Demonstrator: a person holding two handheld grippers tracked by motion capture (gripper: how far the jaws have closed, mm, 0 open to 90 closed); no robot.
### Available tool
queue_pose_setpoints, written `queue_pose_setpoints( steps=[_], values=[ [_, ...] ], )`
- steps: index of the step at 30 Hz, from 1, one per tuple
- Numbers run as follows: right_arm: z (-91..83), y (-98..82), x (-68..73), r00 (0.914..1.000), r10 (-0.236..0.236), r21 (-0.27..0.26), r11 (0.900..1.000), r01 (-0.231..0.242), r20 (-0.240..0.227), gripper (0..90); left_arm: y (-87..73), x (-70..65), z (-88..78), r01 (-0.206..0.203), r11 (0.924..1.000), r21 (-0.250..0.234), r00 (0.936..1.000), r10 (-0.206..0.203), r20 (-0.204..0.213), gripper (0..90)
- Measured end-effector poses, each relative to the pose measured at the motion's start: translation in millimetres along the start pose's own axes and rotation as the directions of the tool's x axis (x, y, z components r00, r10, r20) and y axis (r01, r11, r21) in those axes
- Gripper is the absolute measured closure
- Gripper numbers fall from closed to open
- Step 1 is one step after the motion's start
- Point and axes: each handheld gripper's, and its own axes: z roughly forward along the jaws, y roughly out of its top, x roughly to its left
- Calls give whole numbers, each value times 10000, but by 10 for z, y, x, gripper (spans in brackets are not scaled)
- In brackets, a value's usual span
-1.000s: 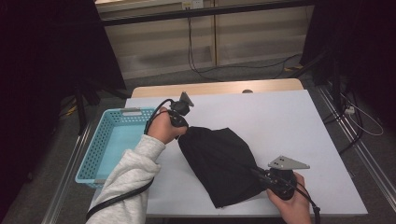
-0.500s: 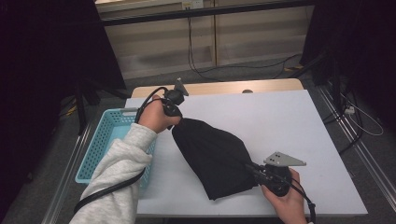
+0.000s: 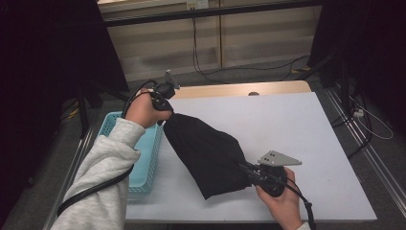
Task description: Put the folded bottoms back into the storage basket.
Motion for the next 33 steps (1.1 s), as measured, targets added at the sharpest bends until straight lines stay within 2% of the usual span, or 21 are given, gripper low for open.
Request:
queue_pose_setpoints(
  steps=[3,8,14,19,23,33],
  values=[
    [17,46,54,9999,-91,-88,9999,90,-44,826,12,24,-67,-41,9999,145,9997,45,-252,852],
    [75,137,108,9998,-115,-177,9998,113,-157,826,47,72,-210,-160,9998,94,9986,165,-505,851],
    [127,307,190,9993,-280,-315,9991,273,-238,826,71,169,-358,-104,9999,60,9965,109,-831,852],
    [192,390,280,9984,-432,-399,9983,417,-359,827,90,256,-421,74,10000,53,9955,-68,-941,852],
    [243,421,329,9973,-583,-444,9974,564,-435,826,103,292,-473,68,10000,48,9952,-63,-974,852],
    [295,468,379,9970,-565,-745,9958,526,-524,827,127,295,-650,18,9999,152,9917,2,-1286,852]
  ],
)
